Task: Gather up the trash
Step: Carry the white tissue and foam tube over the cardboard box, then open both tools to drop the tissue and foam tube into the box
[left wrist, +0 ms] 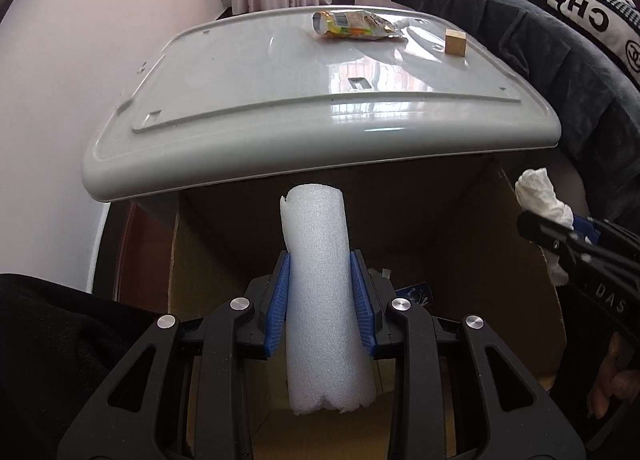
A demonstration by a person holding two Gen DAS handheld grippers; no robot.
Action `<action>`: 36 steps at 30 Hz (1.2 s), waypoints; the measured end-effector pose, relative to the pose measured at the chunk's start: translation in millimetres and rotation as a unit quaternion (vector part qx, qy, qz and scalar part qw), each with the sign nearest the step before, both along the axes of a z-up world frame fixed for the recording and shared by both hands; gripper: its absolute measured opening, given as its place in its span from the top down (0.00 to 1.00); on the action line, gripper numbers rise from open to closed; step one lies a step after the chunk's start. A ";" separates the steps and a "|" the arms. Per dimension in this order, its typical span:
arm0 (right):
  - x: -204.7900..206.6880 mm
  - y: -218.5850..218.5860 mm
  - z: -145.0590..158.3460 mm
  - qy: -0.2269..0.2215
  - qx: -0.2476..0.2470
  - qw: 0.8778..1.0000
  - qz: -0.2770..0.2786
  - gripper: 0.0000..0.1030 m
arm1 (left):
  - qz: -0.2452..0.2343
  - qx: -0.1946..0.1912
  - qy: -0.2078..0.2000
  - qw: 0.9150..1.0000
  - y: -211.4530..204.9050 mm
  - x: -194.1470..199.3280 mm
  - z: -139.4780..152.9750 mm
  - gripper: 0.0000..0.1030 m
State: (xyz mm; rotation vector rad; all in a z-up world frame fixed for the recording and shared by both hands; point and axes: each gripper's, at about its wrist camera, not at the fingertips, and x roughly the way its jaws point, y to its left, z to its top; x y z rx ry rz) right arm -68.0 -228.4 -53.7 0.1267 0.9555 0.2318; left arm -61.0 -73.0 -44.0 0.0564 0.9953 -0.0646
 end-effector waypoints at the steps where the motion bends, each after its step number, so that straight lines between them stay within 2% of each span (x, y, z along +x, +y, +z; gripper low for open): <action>1: 1.7 0.9 -3.4 0.007 -0.002 1.000 0.003 0.67 | 0.000 -0.001 0.004 1.000 0.1 1.1 -2.3 0.71; 14: 11.6 12.8 -33.1 0.065 -0.024 0.997 0.021 0.66 | 0.019 -0.006 0.065 0.998 1.4 13.7 -32.7 0.71; 15: 11.9 13.7 -33.8 0.067 -0.024 0.997 0.023 0.63 | 0.023 -0.002 0.064 0.998 1.5 13.5 -32.7 0.68; 16: 12.8 14.4 -34.2 0.069 -0.025 0.997 0.023 0.56 | 0.028 0.003 0.063 0.998 1.7 13.7 -32.6 0.57; 17: 12.1 13.4 -32.2 0.062 -0.029 0.998 0.016 0.34 | 0.032 0.008 0.064 0.997 2.2 14.2 -33.3 0.46; 18: 11.5 12.5 -29.7 0.054 -0.031 0.998 0.011 0.25 | 0.039 0.012 0.065 0.997 3.2 13.9 -33.2 0.26; 19: 11.0 10.5 -26.5 0.047 -0.027 0.999 0.006 0.25 | 0.045 0.011 0.060 0.997 4.7 12.9 -32.1 0.24; 30: 13.7 -3.6 -17.6 0.040 -0.003 0.999 -0.022 0.25 | 0.049 -0.004 0.055 0.997 8.5 13.6 -27.8 0.24; 36: 25.0 -7.2 0.5 0.011 -0.013 0.999 -0.028 0.25 | 0.037 -0.023 0.041 0.998 6.3 15.0 -19.5 0.24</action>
